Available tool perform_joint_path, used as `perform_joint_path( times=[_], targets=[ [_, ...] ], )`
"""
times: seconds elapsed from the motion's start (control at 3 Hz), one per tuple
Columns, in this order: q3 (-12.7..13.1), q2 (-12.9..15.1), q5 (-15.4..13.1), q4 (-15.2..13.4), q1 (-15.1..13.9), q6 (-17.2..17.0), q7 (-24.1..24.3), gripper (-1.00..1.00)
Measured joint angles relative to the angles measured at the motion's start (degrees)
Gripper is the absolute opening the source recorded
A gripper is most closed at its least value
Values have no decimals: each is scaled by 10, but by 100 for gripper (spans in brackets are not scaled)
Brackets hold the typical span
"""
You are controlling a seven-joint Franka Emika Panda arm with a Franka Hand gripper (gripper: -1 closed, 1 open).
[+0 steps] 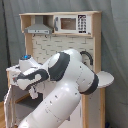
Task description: Play with the kitchen
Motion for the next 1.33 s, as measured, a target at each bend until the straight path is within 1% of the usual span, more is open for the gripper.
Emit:
perform_joint_path(
  times=[0.33, 1.0, 1.33],
  targets=[
    [-33, 0, -1, 18, 43, 9, -16, -100],
    [-103, 1, -4, 52, 135, 15, -34, -100],
    [-144, 2, -5, 57, 180, 15, -35, -100]
  ],
)
